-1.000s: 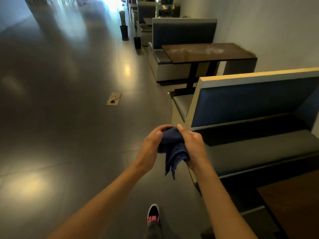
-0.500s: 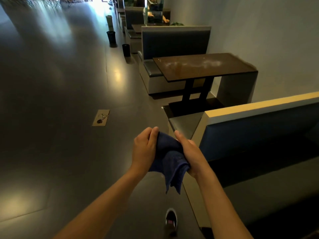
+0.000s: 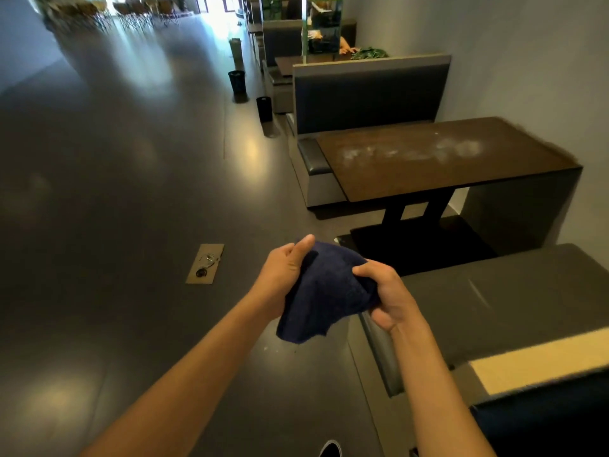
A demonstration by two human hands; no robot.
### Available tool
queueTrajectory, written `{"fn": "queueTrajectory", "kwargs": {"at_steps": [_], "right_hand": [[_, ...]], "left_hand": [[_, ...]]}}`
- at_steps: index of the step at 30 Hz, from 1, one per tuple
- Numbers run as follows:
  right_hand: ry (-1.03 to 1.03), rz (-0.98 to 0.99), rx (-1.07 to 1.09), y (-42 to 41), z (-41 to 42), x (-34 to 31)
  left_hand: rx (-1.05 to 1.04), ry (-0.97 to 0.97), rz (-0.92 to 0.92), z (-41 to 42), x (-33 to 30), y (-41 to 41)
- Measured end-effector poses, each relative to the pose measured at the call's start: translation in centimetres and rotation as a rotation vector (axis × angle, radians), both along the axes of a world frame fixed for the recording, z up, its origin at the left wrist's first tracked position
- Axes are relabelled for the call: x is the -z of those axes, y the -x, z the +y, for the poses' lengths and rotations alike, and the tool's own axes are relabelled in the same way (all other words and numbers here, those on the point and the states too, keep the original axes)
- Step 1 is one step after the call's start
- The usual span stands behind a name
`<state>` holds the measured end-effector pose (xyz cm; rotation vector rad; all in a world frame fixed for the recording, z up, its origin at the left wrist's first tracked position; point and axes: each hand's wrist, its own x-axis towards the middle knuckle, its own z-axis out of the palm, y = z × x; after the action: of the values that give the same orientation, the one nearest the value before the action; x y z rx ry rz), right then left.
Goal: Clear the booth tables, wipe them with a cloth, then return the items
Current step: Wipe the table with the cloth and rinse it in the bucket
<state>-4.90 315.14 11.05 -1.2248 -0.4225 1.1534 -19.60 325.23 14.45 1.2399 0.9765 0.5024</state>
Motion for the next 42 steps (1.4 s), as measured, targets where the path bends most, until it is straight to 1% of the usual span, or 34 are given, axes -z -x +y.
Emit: {"fn": "queueTrajectory", "kwargs": {"at_steps": [4, 6, 7, 8, 13, 17, 19, 22, 24, 28, 30, 32, 34, 37, 42], "right_hand": [[0.029, 0.066, 0.154, -3.5, 7.7, -0.2], [0.028, 0.103, 0.169, -5.4, 11.6, 0.0], [0.022, 0.107, 0.162, -6.4, 13.3, 0.2], [0.024, 0.116, 0.161, -7.7, 15.7, 0.5], [0.041, 0.112, 0.241, -13.7, 25.9, 1.9], [0.081, 0.128, 0.355, -18.0, 33.9, 2.3], [0.093, 0.163, 0.403, -19.8, 37.6, 2.1], [0.05, 0.248, 0.466, -21.9, 42.5, 1.5], [0.0, 0.312, 0.451, -22.1, 44.0, 1.0], [-0.02, 0.366, 0.42, -24.7, 47.1, 0.9], [-0.01, 0.303, 0.46, -26.9, 48.1, 1.2], [0.008, 0.187, 0.526, -29.2, 48.7, 1.4], [0.013, 0.105, 0.576, -32.2, 49.1, 1.8], [0.022, 0.028, 0.603, -36.6, 49.8, 2.6], [0.047, -0.089, 0.571, -46.4, 52.7, 3.7]], "left_hand": [[0.05, 0.187, -0.075, 7.0, 0.3, -3.2], [0.084, 0.321, -0.108, 10.9, 0.4, -4.9], [0.086, 0.345, -0.12, 12.6, 0.4, -5.7], [0.093, 0.353, -0.134, 15.2, 0.8, -6.9], [0.176, 0.259, -0.204, 26.1, 2.3, -12.7], [0.219, 0.239, -0.192, 35.0, 2.4, -17.9], [0.241, 0.273, -0.202, 39.1, 2.1, -20.4], [0.253, 0.342, -0.253, 44.5, 1.7, -24.3], [0.23, 0.39, -0.3, 46.2, 1.6, -26.0], [0.211, 0.496, -0.358, 50.0, 2.3, -30.6], [0.243, 0.556, -0.381, 51.3, 2.6, -32.9], [0.28, 0.633, -0.407, 52.2, 2.9, -34.8], [0.313, 0.664, -0.431, 52.9, 3.4, -37.4], [0.331, 0.604, -0.431, 53.6, 4.1, -41.2], [0.317, 0.408, -0.32, 55.4, 5.2, -49.9]]}}
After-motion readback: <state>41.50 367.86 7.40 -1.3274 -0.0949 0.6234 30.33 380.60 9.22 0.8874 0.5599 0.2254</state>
